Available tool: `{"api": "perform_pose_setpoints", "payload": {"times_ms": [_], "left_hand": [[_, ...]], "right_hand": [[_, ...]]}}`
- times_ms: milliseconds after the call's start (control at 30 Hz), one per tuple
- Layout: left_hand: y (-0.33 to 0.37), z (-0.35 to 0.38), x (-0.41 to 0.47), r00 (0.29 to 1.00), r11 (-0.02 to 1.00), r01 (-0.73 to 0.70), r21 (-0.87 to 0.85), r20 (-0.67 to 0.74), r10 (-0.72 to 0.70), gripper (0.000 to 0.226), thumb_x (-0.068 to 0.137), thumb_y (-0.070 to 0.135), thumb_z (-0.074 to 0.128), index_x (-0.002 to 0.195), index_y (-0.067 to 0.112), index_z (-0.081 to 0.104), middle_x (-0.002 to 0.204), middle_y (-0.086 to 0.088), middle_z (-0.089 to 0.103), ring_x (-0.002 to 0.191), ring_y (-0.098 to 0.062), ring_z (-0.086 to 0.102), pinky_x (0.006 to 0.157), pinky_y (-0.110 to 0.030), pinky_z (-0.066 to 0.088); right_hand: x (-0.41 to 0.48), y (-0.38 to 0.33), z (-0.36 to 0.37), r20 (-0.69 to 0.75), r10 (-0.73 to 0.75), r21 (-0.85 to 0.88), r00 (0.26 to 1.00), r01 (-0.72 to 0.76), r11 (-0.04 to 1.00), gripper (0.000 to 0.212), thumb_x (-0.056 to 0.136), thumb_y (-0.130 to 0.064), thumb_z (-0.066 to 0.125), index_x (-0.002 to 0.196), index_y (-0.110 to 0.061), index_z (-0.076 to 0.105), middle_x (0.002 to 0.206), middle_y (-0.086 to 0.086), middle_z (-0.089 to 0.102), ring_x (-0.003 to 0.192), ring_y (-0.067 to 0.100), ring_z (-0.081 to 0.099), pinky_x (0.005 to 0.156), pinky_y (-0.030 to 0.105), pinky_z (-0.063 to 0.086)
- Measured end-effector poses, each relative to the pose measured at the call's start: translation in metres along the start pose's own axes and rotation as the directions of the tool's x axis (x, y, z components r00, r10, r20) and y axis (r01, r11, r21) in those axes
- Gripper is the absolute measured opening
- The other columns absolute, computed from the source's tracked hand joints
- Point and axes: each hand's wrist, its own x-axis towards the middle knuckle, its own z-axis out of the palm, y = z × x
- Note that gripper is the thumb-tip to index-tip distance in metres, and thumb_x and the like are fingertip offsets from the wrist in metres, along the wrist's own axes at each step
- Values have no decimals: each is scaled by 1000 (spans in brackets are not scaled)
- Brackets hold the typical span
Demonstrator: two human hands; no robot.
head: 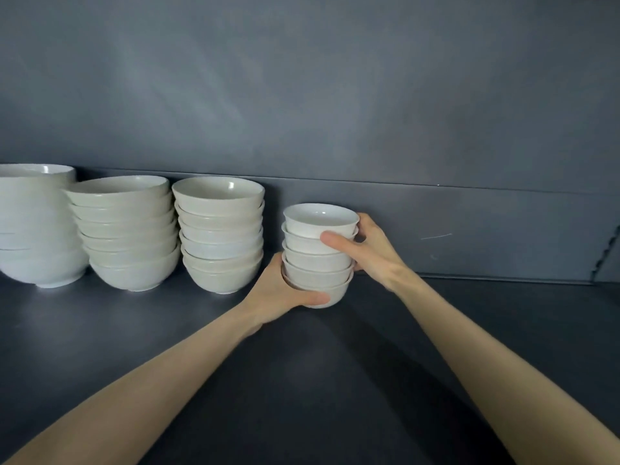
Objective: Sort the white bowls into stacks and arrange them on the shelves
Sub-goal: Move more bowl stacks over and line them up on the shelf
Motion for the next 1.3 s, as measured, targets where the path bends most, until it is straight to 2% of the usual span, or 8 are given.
{"api": "perform_pose_setpoints", "payload": {"times_ms": [100,233,367,600,733,867,1100,1300], "left_hand": [[-7,-4,1,1000,1000,22,7,13,-22,73,61,6,89,121,27,54,112,13,69,101,4,64,80,-14,52],[-14,-5,3,992,991,110,82,-74,-104,104,42,43,91,133,22,45,123,12,63,110,-5,61,95,-28,51],[-18,-3,4,978,979,160,124,-151,-140,89,51,40,91,127,16,51,118,8,64,105,-9,61,81,-19,47],[-22,-3,7,973,977,170,128,-181,-145,83,60,36,89,130,13,51,121,4,63,107,-14,60,88,-26,49],[-24,-3,7,972,979,172,113,-180,-150,83,63,34,88,133,14,48,125,5,61,111,-14,58,93,-28,48],[-26,-3,9,974,979,175,108,-161,-157,86,65,35,86,137,14,44,129,5,58,116,-15,56,98,-31,47],[-26,-4,8,973,975,191,111,-154,-173,110,39,61,79,133,15,46,126,6,60,112,-12,59,98,-35,50],[-24,-4,6,974,978,188,91,-147,-174,109,39,60,80,133,16,47,125,8,61,111,-11,59,98,-33,50]], "right_hand": [[2,2,2,-4,6,9,1000,-6,1000,71,66,-51,79,125,-24,49,113,-16,60,104,3,58,87,37,54],[4,3,4,-2,5,2,1000,-5,1000,82,58,-60,78,126,-25,49,116,-15,60,107,6,59,86,35,54],[9,4,6,4,11,18,1000,-11,1000,82,55,-61,76,124,-27,49,116,-15,61,108,8,60,89,38,54],[15,4,8,12,31,2,999,-31,1000,79,60,-59,78,126,-27,48,117,-15,60,109,9,59,93,44,53],[18,3,10,11,35,-2,999,-35,999,90,52,-66,75,128,-26,47,117,-15,60,109,9,59,93,43,53],[19,3,10,17,28,7,999,-28,1000,75,66,-53,79,128,-25,47,113,-18,59,107,6,59,94,43,52],[20,5,10,25,31,1,999,-31,1000,73,68,-54,77,128,-26,46,115,-17,59,109,9,59,95,45,52],[18,5,11,37,28,9,999,-28,1000,83,54,-66,74,124,-32,46,115,-19,60,110,7,59,95,44,52]]}}
